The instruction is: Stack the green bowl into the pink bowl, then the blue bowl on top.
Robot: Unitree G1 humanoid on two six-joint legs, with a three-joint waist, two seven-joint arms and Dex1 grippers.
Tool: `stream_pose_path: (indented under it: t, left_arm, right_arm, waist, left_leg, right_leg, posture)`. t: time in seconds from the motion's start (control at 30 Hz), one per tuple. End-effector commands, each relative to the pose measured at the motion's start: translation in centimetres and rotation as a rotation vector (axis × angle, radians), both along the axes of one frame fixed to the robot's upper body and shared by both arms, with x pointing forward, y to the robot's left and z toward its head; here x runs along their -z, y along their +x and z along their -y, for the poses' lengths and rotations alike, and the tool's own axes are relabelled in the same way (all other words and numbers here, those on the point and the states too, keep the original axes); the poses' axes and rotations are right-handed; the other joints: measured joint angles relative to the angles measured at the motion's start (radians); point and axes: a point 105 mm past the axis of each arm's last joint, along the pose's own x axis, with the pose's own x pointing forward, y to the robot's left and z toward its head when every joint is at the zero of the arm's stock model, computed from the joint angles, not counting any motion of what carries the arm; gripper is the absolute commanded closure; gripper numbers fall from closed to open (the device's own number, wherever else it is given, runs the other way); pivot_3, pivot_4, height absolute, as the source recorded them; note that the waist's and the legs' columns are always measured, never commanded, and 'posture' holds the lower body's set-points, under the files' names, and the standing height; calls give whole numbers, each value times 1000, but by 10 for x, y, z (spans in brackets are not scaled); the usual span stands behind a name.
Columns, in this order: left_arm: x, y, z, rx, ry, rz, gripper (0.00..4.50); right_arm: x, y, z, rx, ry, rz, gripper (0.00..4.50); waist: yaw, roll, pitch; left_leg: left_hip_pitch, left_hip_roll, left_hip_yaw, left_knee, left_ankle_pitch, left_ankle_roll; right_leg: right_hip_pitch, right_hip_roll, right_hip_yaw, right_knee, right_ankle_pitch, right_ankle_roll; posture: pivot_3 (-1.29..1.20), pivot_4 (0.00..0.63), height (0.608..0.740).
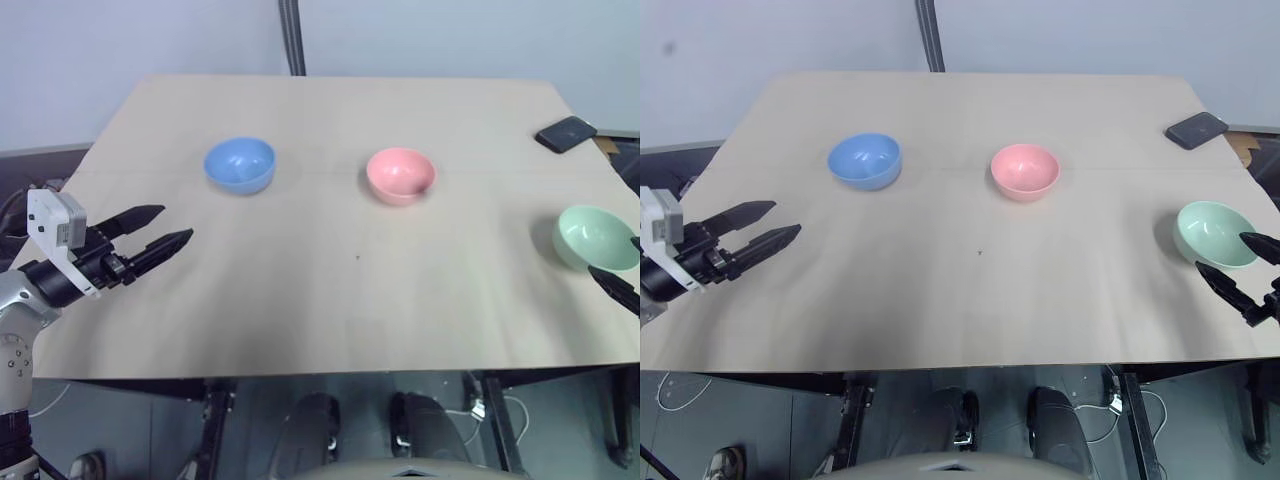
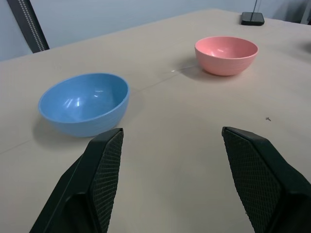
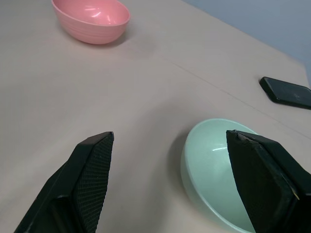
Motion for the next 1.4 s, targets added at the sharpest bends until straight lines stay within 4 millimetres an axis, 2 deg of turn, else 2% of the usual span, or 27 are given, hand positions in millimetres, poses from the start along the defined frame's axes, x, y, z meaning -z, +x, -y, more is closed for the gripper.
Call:
stream_pose_path:
  t: [0.03, 0.27, 0.4, 0.57, 0.67, 0.83, 0.9, 1.03, 1.13, 1.2, 1.27, 1.37, 1.4]
  left_arm:
    - [-15, -2, 1, 16, 15, 42, 1045]
    - [-18, 3, 19, 73, 1, 47, 1045]
    - [-14, 5, 30, 94, -26, 45, 1045]
    - [-9, 3, 48, 97, -56, 52, 1045]
    - [-9, 1, 55, 103, -72, 66, 1045]
    - [-5, -8, 60, 110, -70, 71, 1045]
    - [-2, -15, 61, 110, -65, 64, 1045]
    - [3, -28, 62, 84, -48, 56, 1045]
    - [2, -35, 60, 51, -52, 63, 1045]
    - [3, -39, 59, 36, -53, 65, 1045]
    - [4, -44, 59, 21, -56, 65, 1045]
    - [5, -48, 61, 4, -66, 67, 1045]
    - [5, -49, 61, 1, -67, 67, 1045]
  right_arm:
    - [-15, 3, -9, -23, -24, 44, 628]
    - [-13, 17, -29, -84, -1, 47, 628]
    - [-9, 32, -45, -128, -15, 59, 628]
    - [-2, 66, -95, -297, -62, 47, 628]
    - [2, 99, -131, -402, -85, 46, 628]
    - [6, 158, -180, -490, -153, 41, 628]
    - [10, 173, -194, -523, -203, 39, 628]
    - [25, 191, -210, -579, -337, 14, 628]
    - [33, 201, -215, -585, -396, 3, 1430]
    - [35, 203, -216, -593, -416, 4, 2219]
    - [36, 204, -219, -614, -442, 9, 3390]
    - [30, 205, -225, -636, -485, 61, 4488]
    - [28, 205, -227, -642, -489, 77, 4488]
  waist:
    - [0, 0, 0]
    - [-1, 0, 0]
    - [-1, 0, 0]
    - [-8, 0, 0]
    - [-20, 0, 1]
    - [-30, 0, 2]
    - [-29, 0, 2]
    - [-27, 0, 2]
    - [-27, 0, 2]
    - [-30, 0, 2]
    - [-32, 1, 2]
    - [-40, 1, 2]
    - [-45, 0, 2]
  left_leg:
    - [0, 0, 0, 0, 0, 0]
    - [0, 0, 0, 0, 0, 0]
    - [-1, 0, 0, 0, 2, 4]
    - [0, 0, 1, 0, 2, 4]
    - [0, 1, 1, 0, 3, 2]
    - [-1, 1, 3, 0, 5, 0]
    - [-3, 0, 5, -1, 5, 0]
    - [-12, -1, 3, 0, 5, 0]
    - [-16, -2, 1, 0, 5, 0]
    - [-16, -2, 1, 0, 5, 0]
    - [-15, -2, 1, 0, 5, 0]
    - [-14, -2, 2, 0, 5, 0]
    - [-14, -2, 2, 0, 5, 0]
  right_leg:
    - [0, 0, 0, 0, 0, 0]
    - [0, 0, 0, 0, 0, 0]
    - [0, 0, 0, -1, 0, 0]
    - [0, 0, 0, -1, 0, 0]
    - [0, 1, 0, -1, 1, 0]
    - [-2, 3, -2, 0, 1, -1]
    - [-5, 4, 0, 0, 1, -1]
    - [-13, 4, -3, -1, 3, 3]
    - [-15, 3, -4, -2, 3, 3]
    - [-15, 3, -4, -2, 3, 2]
    - [-15, 3, -4, -2, 3, 1]
    - [-15, 2, -3, 0, 2, 0]
    - [-15, 1, -2, 1, 2, 0]
  posture:
    - [0, 150, 739]
    - [0, 150, 739]
    - [0, 150, 739]
    - [0, 150, 739]
    - [0, 150, 739]
    - [0, 150, 739]
    - [0, 150, 739]
    - [0, 150, 739]
    - [0, 150, 739]
    - [0, 150, 739]
    - [0, 150, 739]
    - [0, 150, 739]
    - [0, 150, 739]
